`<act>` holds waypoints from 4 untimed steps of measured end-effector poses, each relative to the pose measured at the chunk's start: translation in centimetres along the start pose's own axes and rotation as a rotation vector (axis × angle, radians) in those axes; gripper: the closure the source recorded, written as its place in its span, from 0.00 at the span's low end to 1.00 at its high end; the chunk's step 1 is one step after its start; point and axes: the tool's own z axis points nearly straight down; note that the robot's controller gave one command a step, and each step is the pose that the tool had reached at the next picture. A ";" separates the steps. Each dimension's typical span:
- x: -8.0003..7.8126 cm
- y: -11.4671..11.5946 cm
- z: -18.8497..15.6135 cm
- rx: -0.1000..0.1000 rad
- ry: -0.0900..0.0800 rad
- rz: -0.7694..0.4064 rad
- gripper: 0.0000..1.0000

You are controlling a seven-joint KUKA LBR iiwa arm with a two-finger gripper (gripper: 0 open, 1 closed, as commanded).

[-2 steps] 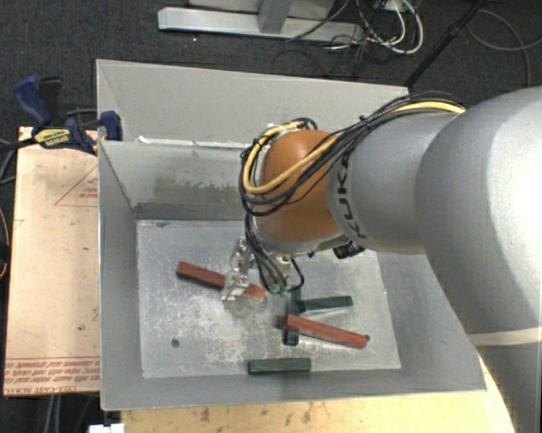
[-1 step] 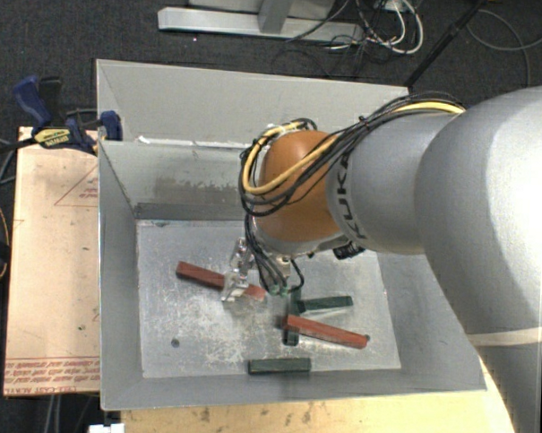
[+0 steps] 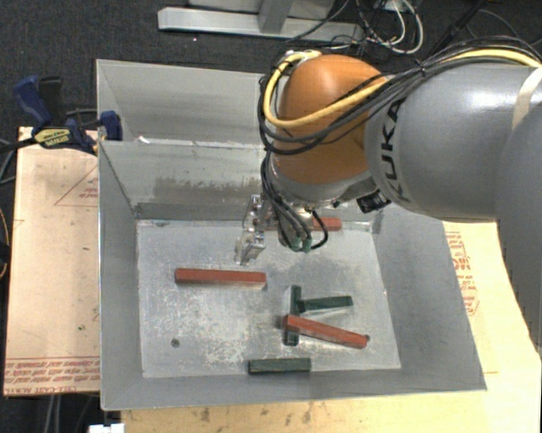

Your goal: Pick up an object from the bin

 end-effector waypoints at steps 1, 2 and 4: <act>0.0 0.0 0.0 0.000 0.000 0.000 0.00; 0.0 0.0 0.0 0.000 0.000 0.000 0.00; 0.4 1.6 13.6 -0.003 -0.003 -0.178 0.00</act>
Offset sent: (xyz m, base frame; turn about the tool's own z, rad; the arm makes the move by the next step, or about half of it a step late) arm 0.0000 0.0000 0.0000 0.0000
